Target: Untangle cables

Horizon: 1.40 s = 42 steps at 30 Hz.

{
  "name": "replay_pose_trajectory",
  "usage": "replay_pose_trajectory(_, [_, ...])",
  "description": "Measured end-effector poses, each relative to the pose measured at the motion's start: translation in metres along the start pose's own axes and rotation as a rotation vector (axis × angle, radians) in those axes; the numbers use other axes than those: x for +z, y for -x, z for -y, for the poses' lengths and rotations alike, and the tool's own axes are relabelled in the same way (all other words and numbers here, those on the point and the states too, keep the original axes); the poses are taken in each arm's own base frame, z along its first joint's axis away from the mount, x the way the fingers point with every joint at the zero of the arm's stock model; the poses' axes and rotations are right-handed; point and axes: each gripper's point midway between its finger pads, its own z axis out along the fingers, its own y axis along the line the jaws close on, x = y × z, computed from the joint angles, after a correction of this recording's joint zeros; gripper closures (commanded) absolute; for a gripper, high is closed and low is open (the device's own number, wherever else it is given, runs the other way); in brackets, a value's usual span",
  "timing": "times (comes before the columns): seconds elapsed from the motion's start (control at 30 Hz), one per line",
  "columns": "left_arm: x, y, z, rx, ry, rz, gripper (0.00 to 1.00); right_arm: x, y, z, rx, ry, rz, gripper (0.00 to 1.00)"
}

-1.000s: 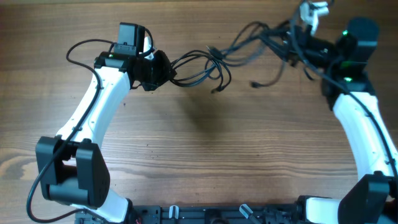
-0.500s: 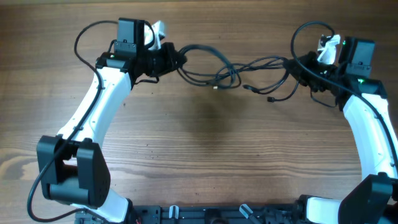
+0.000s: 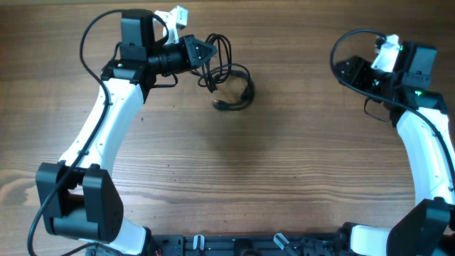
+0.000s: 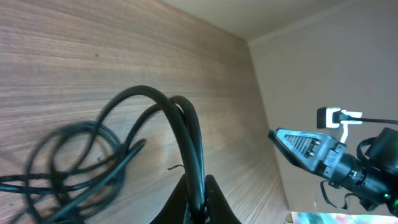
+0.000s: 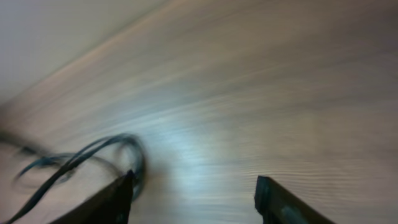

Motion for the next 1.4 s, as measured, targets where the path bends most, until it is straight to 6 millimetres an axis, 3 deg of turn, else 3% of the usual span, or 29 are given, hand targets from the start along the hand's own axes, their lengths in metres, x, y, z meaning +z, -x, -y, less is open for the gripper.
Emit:
replay_pose_trajectory(0.13, [0.006,-0.008,0.009,-0.031,-0.019,-0.026,0.96,-0.005,0.001,-0.042,-0.059,0.238,-0.010,0.32])
replay_pose_trajectory(0.27, [0.012,-0.010,0.021,-0.070,-0.052,-0.034,0.96,-0.011,-0.005,-0.063,-0.049,0.355,-0.043,0.32])
replay_pose_trajectory(0.47, [0.009,0.016,0.055,-0.159,-0.200,0.034,0.96,-0.006,-0.026,-0.101,-0.087,0.445,-0.115,0.33])
replay_pose_trajectory(0.63, [0.007,0.021,0.062,-0.324,-0.232,0.029,0.96,0.000,-0.045,-0.131,-0.116,0.490,-0.170,0.33])
replay_pose_trajectory(1.0, [0.008,0.020,0.063,-0.628,-0.237,-0.010,0.96,0.006,-0.057,-0.148,-0.059,0.481,-0.213,0.35])
replay_pose_trajectory(1.17, [0.008,0.025,0.058,-0.715,-0.223,0.011,0.96,0.006,-0.051,-0.153,-0.055,0.498,-0.194,0.35])
replay_pose_trajectory(1.4, [0.014,0.025,0.058,-0.819,-0.206,0.033,0.96,0.003,-0.059,-0.173,-0.246,0.575,-0.166,0.23])
